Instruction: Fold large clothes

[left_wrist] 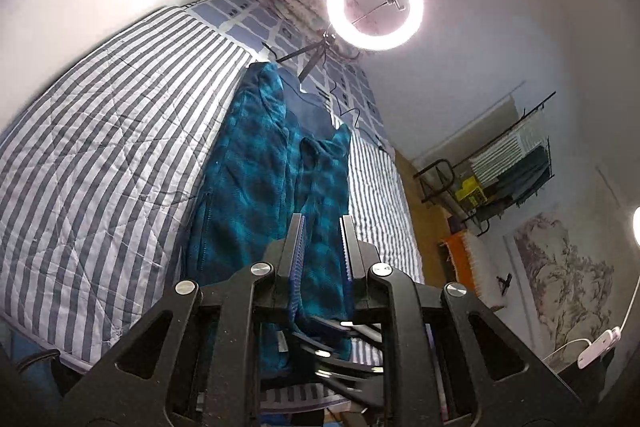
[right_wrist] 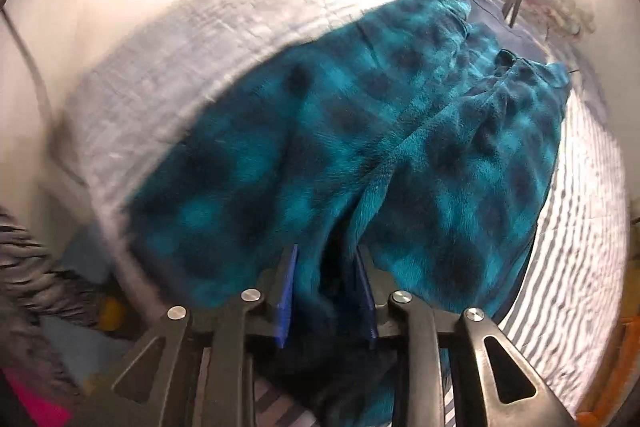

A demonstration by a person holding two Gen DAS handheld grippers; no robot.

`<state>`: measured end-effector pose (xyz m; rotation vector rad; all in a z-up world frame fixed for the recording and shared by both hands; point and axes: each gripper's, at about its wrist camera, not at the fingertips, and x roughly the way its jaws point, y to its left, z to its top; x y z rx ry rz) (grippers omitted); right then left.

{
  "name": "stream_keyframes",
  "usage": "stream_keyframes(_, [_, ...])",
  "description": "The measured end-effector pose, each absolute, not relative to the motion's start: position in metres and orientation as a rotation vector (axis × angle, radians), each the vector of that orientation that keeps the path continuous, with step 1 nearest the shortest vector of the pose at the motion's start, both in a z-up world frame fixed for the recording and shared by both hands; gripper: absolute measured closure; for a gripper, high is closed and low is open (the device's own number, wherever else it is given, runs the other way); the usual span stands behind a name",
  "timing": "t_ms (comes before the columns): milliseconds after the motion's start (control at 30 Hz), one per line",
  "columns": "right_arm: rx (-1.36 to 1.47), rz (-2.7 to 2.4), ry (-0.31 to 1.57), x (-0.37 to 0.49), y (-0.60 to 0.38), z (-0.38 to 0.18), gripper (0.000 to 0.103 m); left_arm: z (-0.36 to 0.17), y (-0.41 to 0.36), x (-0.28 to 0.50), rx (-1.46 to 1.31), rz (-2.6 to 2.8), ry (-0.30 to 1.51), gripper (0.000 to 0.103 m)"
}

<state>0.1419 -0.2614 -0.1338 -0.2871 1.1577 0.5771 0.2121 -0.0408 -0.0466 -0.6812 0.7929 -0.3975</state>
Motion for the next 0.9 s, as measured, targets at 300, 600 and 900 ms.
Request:
stream_keyframes(300, [-0.025,0.497,1.025,0.184,-0.347,-0.077,0.065,-0.061,-0.059,0.216,-0.597,-0.405,0.853,0.089])
stream_keyframes(600, [0.208,0.348,0.996,0.312,-0.394,-0.076,0.059,-0.061,-0.074,0.220,-0.545,-0.422,0.871,0.089])
stream_keyframes(900, [0.239,0.157,1.077,0.436,-0.358,-0.123,0.046,-0.076,-0.069,0.228,-0.586,-0.438,0.922,0.089])
